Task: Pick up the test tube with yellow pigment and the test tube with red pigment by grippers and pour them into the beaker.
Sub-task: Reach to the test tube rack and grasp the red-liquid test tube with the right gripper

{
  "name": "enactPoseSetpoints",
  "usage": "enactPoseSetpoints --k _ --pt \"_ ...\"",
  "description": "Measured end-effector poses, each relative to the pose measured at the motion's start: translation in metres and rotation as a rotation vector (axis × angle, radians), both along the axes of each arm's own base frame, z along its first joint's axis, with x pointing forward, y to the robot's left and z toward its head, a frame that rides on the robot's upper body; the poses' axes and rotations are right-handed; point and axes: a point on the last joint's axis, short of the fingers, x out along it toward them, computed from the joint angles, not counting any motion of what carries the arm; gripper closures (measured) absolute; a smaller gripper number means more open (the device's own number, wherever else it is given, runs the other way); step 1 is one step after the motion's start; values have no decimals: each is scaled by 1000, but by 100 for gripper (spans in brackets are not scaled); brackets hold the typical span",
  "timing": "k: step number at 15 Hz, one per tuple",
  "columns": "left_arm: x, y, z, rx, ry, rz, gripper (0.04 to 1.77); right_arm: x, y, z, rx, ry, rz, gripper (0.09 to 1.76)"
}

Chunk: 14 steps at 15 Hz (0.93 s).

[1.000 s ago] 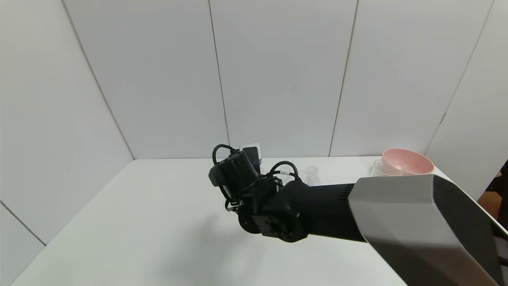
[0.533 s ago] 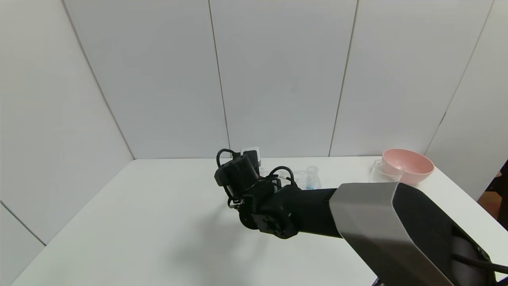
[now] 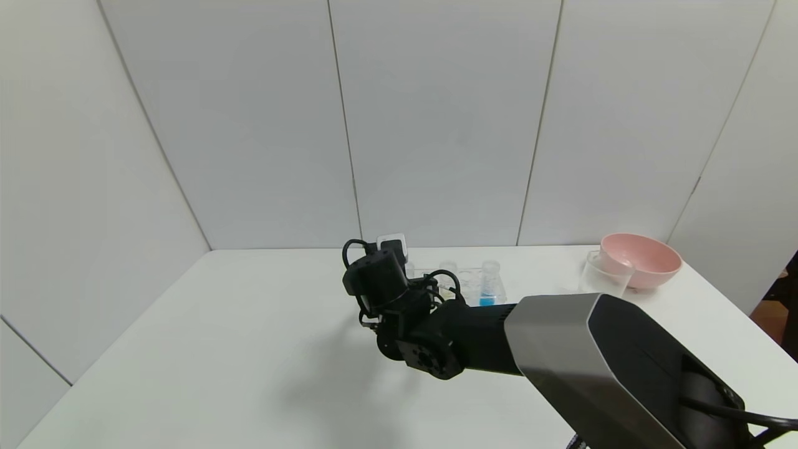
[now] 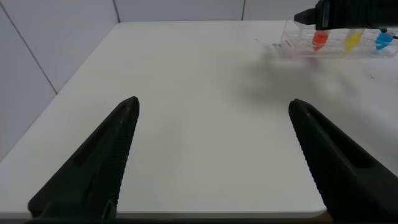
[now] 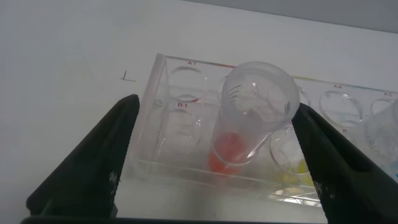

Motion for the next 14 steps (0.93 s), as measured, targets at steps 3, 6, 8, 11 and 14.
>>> enactPoseSetpoints --k 3,6,8,11,14 --pt "0 0 0 0 0 0 9 3 -3 1 2 -1 -6 14" --pt "0 0 0 0 0 0 9 6 -6 2 6 -4 -17 14" --pt "0 0 0 0 0 0 9 6 -7 5 8 -13 -36 14" --pt "0 0 0 0 0 0 9 10 -11 6 13 -13 -46 14" --pt "0 0 0 0 0 0 9 10 -12 7 16 -12 -50 24"
